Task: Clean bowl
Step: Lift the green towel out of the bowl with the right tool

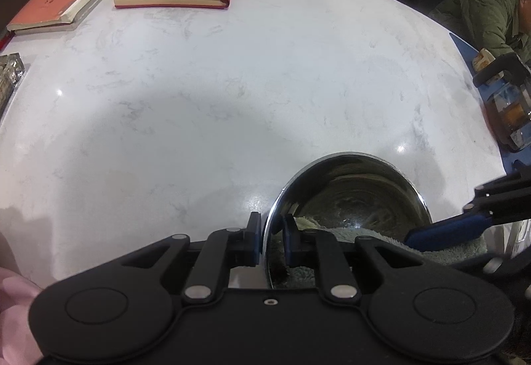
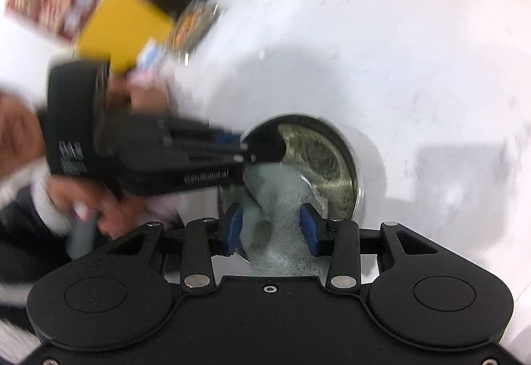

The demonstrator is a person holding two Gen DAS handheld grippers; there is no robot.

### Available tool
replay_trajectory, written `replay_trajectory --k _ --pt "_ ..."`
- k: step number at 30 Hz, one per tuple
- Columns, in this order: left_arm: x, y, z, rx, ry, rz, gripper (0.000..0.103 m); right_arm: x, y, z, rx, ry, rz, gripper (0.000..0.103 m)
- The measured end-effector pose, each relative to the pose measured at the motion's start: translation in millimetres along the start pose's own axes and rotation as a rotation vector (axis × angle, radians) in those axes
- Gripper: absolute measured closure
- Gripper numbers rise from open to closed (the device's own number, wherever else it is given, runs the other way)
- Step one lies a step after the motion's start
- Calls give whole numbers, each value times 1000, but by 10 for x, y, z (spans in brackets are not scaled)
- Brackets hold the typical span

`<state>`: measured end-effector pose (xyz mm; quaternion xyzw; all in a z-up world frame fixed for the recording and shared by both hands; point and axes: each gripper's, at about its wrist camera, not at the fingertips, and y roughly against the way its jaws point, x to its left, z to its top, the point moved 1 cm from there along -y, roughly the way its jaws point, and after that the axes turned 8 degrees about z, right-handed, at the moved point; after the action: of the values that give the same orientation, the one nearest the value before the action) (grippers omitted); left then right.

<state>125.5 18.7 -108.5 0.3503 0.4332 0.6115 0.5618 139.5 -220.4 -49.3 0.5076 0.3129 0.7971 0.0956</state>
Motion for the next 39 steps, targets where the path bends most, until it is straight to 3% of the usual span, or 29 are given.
replay_trajectory --k 4,9,11,14,20,22,24,29,35,39 --pt "-15 30 0 -13 -22 0 91 -458 151 -13 -170 -135 80 64" --pt "-25 39 8 -19 -51 4 90 -438 -102 218 -221 -49 -52 64" --pt "-27 32 11 -19 -56 3 90 -283 -126 230 -181 47 -107 58" --pt "-30 29 13 -23 -63 2 90 119 -429 327 -35 223 -242 57" --pt "-67 81 -12 -47 -69 5 90 123 -801 319 198 306 -310 57" --pt "-74 96 -9 -52 -64 -2 90 37 -914 350 236 280 -287 63" --pt "-74 108 -4 -61 -60 1 90 -10 -925 375 225 248 -267 81" --pt "-14 108 7 -60 -32 -14 90 -188 -639 375 82 63 -141 84" --pt "6 162 16 -68 -42 -26 90 -612 -227 189 -209 -245 67 85" --pt "-23 281 3 -88 -88 -41 90 -710 53 74 -408 -322 118 85"
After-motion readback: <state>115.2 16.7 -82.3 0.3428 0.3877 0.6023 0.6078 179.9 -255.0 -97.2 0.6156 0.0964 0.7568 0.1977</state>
